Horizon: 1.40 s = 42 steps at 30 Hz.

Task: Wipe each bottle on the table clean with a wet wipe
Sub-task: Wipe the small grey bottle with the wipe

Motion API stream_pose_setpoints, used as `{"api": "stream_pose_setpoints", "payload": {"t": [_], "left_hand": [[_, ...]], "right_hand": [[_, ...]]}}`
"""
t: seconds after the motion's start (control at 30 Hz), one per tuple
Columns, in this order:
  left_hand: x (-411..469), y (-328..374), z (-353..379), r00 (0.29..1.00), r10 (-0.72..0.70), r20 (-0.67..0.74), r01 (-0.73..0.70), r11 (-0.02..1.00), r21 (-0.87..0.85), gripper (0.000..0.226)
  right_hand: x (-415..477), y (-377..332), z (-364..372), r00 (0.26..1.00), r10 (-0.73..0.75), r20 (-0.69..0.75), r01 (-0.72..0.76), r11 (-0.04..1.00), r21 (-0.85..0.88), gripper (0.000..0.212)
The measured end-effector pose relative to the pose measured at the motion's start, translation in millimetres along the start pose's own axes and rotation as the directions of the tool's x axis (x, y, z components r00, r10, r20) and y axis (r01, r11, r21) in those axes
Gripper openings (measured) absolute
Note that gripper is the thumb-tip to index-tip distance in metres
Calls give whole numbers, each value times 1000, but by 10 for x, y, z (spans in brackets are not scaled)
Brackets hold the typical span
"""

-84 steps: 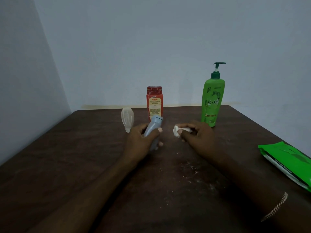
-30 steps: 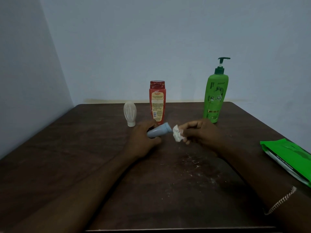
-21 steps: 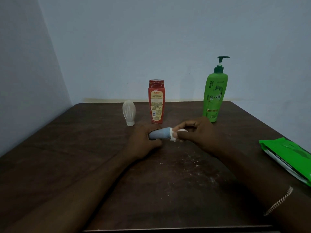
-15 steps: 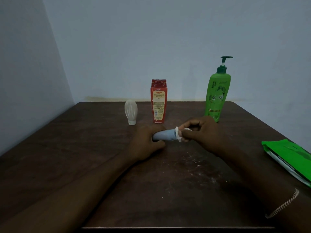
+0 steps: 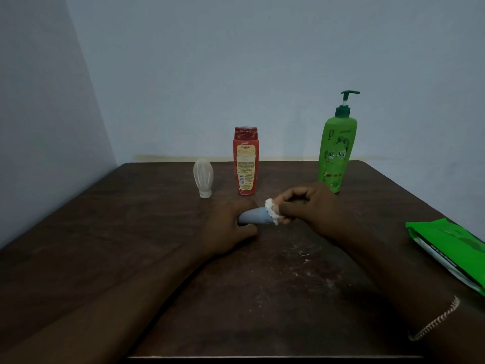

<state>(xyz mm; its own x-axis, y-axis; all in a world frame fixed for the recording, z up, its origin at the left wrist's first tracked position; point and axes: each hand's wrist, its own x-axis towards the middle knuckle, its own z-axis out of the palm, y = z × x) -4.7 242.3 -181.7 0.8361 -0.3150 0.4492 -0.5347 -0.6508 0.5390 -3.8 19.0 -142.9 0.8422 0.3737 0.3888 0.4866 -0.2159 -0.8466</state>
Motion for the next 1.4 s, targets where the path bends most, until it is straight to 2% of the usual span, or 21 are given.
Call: {"api": "stream_pose_setpoints", "payload": {"t": [0.2,0.37,0.47,0.53,0.6,0.67,0.73,0.8,0.87,0.93,1.03,1.17,1.27,1.33,1.4], "left_hand": [[-6,-19,10,999,5,-39,-5,1000,-14,27],[-4,-23,17,998,21,-56,-22,1000,-16,29],[-1,-29,16,999,15,-49,-16,1000,-21,26],[1,-20,11,1000,7,-26,-7,1000,-8,26],[-1,-16,16,1000,10,-30,-10,1000,-7,29],[-2,-26,20,999,-1,-47,0,1000,-18,29],[-2,-45,25,999,-5,-38,4,1000,-15,25],[2,-52,24,1000,3,-18,-3,1000,2,26],[-2,-38,19,1000,0,-16,0,1000,-4,26],[-5,-31,16,999,-17,-38,16,1000,-26,25],[6,-44,19,999,-19,-44,17,999,-28,26],[3,-34,18,1000,-3,-9,3,1000,-18,24],[2,-34,3,999,-41,-10,40,998,-55,25],[11,-26,-8,997,-79,-24,77,994,-76,31],[19,-11,-10,993,-114,-28,112,991,-67,31]], "right_hand": [[-3,1,33,999,1,51,1,1000,-31,5],[14,29,22,1000,13,9,-13,999,-35,6],[6,12,30,998,17,61,-18,1000,6,5],[28,26,21,1000,15,25,-16,999,31,5],[40,53,10,1000,12,-19,-12,1000,-7,6],[31,54,20,1000,5,10,-4,999,-48,5],[24,38,35,998,-2,56,3,1000,-14,4],[37,33,32,999,9,31,-11,999,47,5],[43,41,17,1000,14,-18,-14,999,37,6],[26,39,15,1000,6,10,-6,1000,-2,7],[15,14,20,997,17,79,-22,998,62,6],[21,22,16,1000,26,13,-27,998,61,6],[4,7,12,997,34,75,-39,997,70,9],[38,13,0,993,57,106,-70,989,129,10],[97,62,-25,995,98,35,-103,966,238,8]]}}
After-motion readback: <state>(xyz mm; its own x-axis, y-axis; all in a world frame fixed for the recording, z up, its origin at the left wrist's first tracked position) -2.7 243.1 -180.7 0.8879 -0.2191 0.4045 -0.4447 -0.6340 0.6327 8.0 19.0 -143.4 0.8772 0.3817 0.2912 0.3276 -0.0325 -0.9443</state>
